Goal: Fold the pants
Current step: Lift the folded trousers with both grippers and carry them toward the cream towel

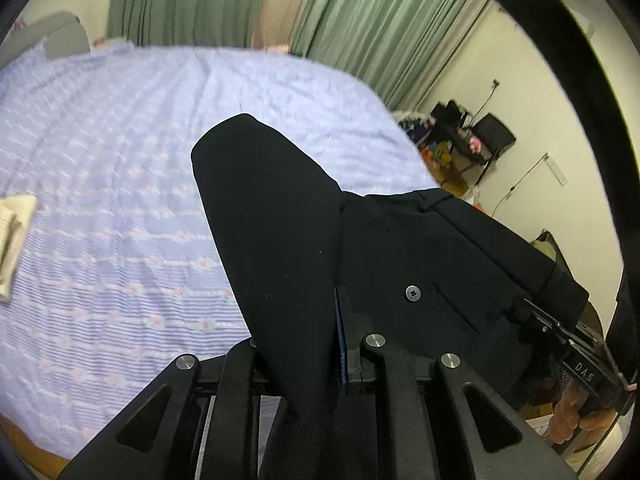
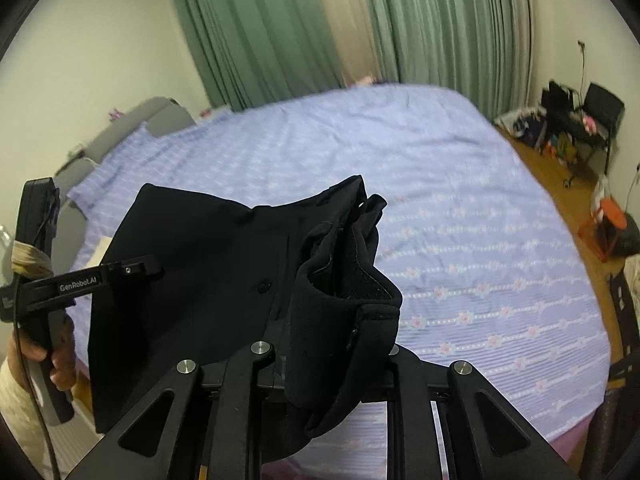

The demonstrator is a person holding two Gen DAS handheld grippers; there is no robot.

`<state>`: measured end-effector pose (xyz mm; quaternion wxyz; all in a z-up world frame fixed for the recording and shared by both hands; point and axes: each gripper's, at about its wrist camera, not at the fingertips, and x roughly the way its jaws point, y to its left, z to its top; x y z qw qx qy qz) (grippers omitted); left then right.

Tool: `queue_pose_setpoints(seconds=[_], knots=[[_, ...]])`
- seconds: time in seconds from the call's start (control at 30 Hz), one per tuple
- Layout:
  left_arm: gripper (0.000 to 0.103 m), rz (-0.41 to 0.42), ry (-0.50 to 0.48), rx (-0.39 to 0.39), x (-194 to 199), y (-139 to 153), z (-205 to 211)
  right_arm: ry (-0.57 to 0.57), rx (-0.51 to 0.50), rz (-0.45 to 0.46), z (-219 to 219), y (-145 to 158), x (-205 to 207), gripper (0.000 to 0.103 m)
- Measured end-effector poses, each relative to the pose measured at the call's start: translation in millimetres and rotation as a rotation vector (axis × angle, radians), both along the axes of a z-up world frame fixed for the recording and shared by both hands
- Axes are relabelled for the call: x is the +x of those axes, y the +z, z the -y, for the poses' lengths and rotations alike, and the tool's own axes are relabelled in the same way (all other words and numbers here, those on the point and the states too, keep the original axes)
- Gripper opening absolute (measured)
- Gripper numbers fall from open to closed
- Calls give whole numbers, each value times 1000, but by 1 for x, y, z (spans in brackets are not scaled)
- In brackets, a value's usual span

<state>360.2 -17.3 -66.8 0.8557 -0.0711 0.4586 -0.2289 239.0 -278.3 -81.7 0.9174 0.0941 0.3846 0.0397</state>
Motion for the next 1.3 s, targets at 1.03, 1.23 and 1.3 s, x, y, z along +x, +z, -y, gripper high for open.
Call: queue_pose_setpoints(seconds=[1.03,1.23,1.3], knots=[[16,206,167,19,-120,82,-204,217,-31,223,-195,78,-57,20],[15,205,158,49,-105,82,-268,186,-1,199,-272,71,-47,20],[15,202,166,58,-108,85,-293,202,11,184,-290,69,-40,20]])
